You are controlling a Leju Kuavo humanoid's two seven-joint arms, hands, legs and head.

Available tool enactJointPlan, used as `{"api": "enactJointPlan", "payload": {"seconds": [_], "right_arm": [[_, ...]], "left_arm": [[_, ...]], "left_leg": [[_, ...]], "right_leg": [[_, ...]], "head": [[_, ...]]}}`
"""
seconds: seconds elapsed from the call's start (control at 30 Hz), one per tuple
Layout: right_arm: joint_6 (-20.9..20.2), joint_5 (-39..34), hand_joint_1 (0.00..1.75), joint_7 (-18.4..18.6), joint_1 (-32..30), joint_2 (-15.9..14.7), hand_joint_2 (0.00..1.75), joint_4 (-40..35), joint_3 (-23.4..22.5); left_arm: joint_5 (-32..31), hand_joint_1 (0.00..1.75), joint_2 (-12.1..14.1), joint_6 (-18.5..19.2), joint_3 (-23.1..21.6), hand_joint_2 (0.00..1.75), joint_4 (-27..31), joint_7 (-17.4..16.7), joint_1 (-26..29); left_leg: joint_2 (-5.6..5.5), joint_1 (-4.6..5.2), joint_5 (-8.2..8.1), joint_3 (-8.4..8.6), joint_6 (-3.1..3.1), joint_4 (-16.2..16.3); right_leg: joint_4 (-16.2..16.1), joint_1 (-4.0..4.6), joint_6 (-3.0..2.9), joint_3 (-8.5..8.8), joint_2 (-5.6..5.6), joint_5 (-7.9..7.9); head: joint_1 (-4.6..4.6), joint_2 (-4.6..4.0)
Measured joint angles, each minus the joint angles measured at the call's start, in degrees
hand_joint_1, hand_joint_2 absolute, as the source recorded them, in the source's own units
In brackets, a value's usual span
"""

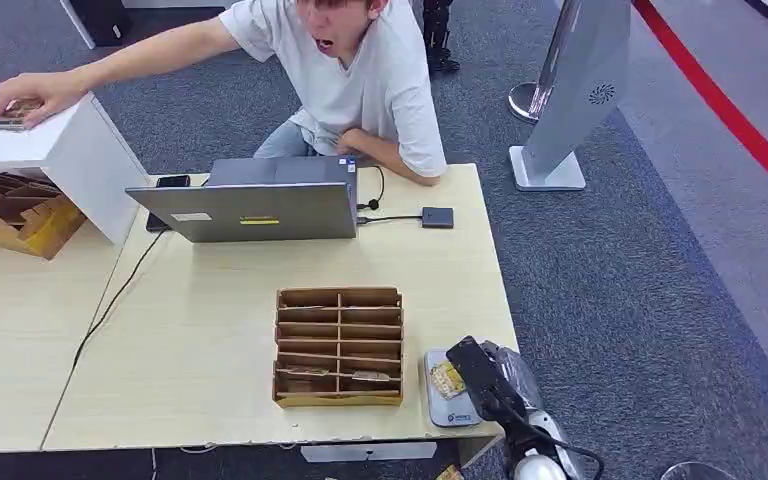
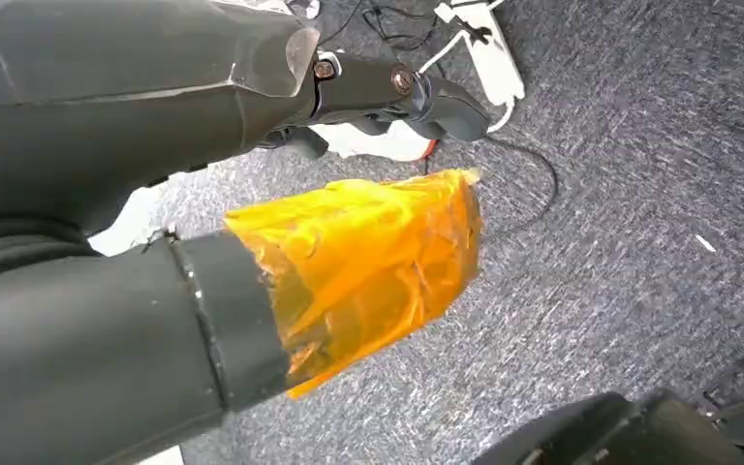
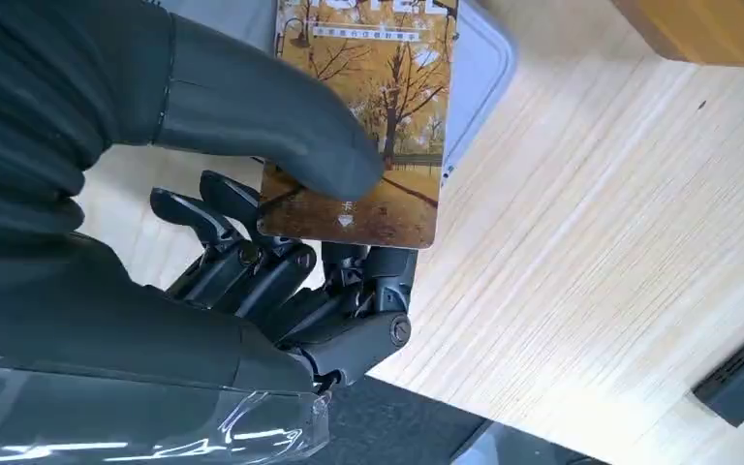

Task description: Pass the card to the sensor for recognition and then transmit it.

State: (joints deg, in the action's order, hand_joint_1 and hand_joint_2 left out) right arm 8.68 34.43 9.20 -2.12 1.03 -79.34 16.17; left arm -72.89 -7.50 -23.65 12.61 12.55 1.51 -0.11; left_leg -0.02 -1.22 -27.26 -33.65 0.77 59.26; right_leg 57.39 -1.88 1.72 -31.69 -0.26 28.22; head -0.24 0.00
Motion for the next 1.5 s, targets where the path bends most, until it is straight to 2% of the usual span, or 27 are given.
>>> {"api": "enactJointPlan", "payload": {"seconds": [0.43,1.5], "right_arm": [[2.12,4.52,1.75,1.55,0.55,0.63,1.75,0.28,-0.52],[2.25,7.43,1.75,2.19,0.75,1.38,1.75,0.31,-0.85]], "left_arm": [[0.0,0.0,-0.13,-0.15,0.02,0.0,-0.02,-0.17,0.02],[0.0,0.0,-0.24,-0.35,0.09,0.0,-0.02,-0.24,0.13]], "left_leg": [[0.0,0.0,0.0,0.0,0.0,0.0],[0.0,0.0,0.0,0.0,0.0,0.0]], "right_leg": [[0.0,0.0,0.0,0.0,0.0,0.0],[0.0,0.0,0.0,0.0,0.0,0.0]], "head": [[0.0,0.0],[0.0,0.0]]}}
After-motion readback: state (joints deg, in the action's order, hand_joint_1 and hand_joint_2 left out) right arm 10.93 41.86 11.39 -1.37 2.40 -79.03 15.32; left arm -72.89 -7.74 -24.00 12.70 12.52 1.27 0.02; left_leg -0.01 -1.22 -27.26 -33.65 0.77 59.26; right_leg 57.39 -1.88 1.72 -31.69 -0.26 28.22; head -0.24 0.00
